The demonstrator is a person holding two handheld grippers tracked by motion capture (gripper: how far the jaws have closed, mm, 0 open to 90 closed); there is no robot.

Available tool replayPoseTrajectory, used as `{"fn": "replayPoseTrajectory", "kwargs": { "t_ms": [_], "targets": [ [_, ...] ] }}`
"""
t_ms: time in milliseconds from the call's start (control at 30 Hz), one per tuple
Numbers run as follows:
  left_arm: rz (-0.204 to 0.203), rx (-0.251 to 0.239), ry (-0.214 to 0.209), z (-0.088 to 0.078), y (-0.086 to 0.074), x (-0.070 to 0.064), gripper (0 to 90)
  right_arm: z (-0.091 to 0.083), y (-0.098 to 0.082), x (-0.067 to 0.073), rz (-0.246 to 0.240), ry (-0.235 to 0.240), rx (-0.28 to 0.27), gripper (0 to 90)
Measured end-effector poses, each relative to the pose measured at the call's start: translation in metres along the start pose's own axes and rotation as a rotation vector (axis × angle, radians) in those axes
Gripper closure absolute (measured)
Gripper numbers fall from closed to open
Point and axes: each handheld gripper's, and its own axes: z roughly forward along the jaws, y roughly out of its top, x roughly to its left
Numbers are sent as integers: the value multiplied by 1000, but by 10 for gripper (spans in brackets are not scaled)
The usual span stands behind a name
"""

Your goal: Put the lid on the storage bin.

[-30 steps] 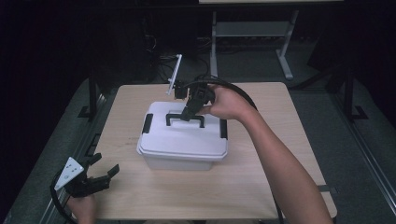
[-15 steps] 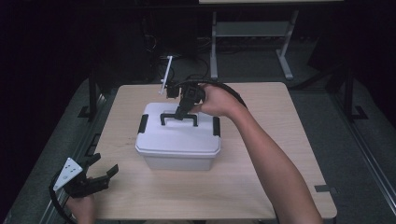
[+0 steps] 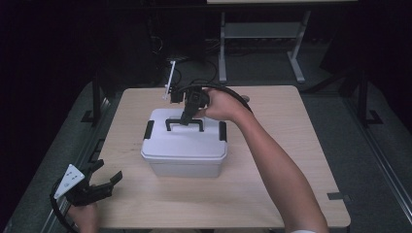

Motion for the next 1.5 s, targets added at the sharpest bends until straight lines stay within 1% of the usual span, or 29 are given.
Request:
{"fn": "replayPoseTrajectory", "kwargs": {
  "t_ms": [100, 467, 833, 1033, 1200, 1233, 1400, 1500],
  "targets": [
    [1, -2, -2, 0, 0, 0, 134, 2, 0, 0, 1, 2, 7, 843],
    [5, -3, -4, -1, 1, -1, 134, 4, -1, -1, 3, 4, 2, 843],
    [5, -1, -1, -1, 0, -2, 134, 7, 2, -1, 2, 3, 12, 840],
    [2, -2, -1, -1, 0, -2, 134, 13, 2, -2, 3, 15, 12, 834],
    [5, -1, -3, -1, 1, -2, 134, 13, 0, -2, 10, 28, -1, 818],
    [6, 0, -3, -1, 1, -2, 134, 11, -1, -2, 14, 31, -9, 794],
    [6, 1, -2, -1, 1, -3, 134, 8, -5, 1, 13, 32, -19, 784],
    [5, 1, -1, 0, 1, -3, 134, 6, -7, 3, 17, 33, -15, 779]
  ]
}}
